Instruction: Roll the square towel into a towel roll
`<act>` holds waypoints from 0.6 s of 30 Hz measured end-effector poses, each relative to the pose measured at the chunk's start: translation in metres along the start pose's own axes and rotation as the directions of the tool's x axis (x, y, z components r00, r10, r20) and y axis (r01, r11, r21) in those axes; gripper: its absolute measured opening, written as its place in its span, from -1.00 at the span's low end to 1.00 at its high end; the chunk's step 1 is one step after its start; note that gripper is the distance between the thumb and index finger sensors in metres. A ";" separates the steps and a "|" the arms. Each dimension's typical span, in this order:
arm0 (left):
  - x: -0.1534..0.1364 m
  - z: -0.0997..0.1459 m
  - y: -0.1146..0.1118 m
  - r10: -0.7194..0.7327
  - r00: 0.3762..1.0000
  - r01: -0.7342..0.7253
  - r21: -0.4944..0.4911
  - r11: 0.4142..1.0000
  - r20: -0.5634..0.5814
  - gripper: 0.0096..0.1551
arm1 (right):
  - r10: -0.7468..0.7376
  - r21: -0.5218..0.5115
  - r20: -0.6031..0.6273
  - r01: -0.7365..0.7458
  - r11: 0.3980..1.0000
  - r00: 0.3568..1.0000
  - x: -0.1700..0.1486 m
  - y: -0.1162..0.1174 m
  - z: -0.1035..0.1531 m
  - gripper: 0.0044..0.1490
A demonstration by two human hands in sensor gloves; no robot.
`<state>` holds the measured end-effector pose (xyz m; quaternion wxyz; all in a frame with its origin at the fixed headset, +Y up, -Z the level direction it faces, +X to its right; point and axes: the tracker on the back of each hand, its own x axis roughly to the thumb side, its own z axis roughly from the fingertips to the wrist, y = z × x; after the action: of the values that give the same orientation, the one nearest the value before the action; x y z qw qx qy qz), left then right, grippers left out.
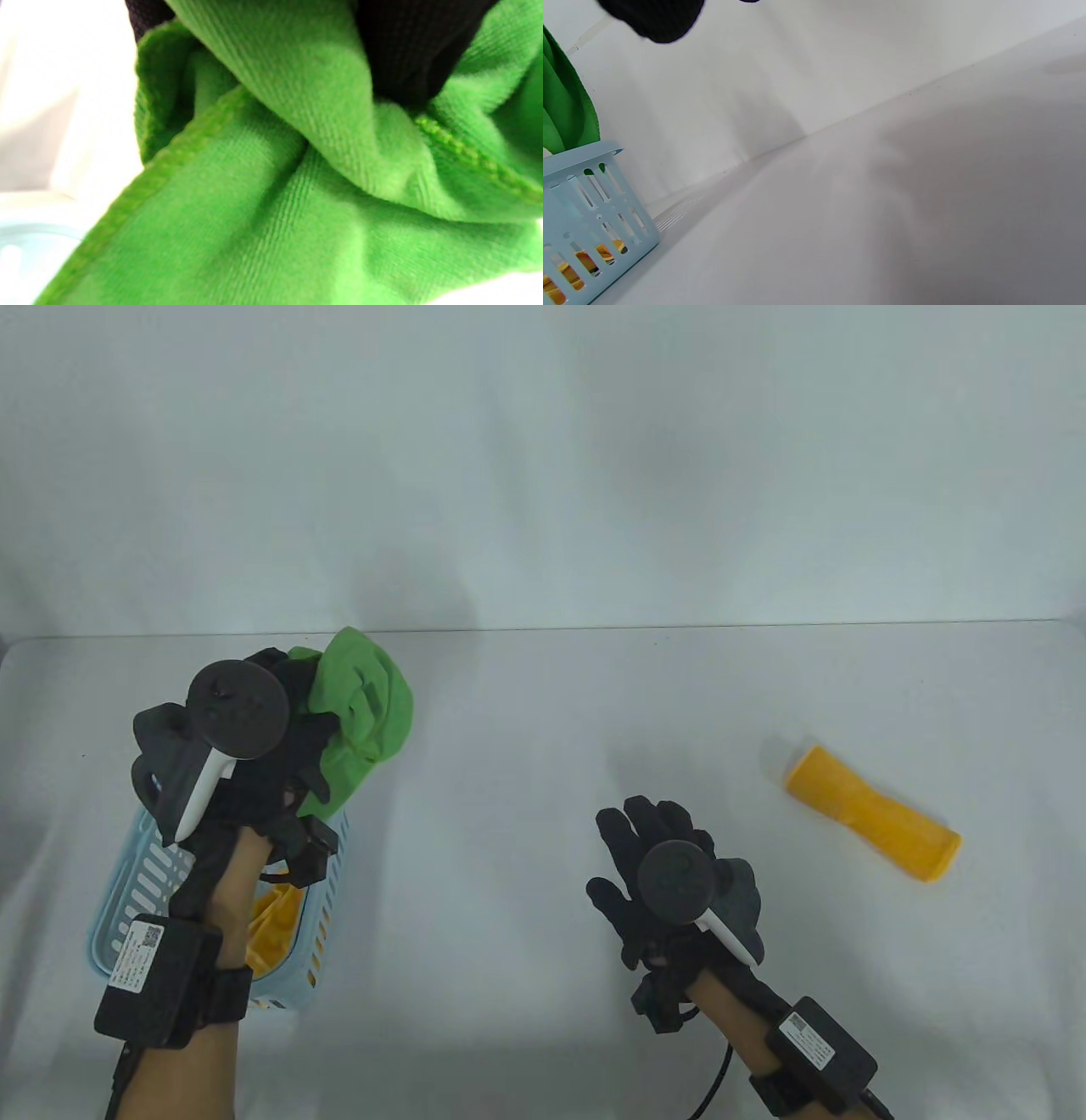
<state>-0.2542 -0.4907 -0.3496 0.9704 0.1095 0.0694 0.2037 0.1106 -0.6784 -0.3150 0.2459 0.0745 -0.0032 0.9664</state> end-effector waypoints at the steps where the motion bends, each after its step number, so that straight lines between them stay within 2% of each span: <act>1: 0.003 0.001 -0.001 0.023 1.000 -0.023 -0.009 1.000 0.010 -0.43 | -0.002 -0.001 -0.002 0.002 1.000 1.000 0.000 0.000 0.000 -0.03; 10: 0.032 0.009 -0.026 0.278 0.957 -0.266 -0.129 0.955 0.087 -0.43 | -0.027 -0.012 -0.015 0.027 1.000 1.000 -0.004 -0.004 -0.001 -0.03; 18: 0.042 0.020 -0.058 0.374 0.923 -0.355 -0.179 0.917 0.085 -0.43 | -0.060 -0.036 -0.013 0.059 0.998 0.998 -0.006 -0.009 0.000 -0.05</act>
<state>-0.1901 -0.5290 -0.3483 0.9233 0.0539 -0.0260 0.3793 0.1203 -0.6736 -0.3165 0.2759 0.0634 -0.0166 0.9590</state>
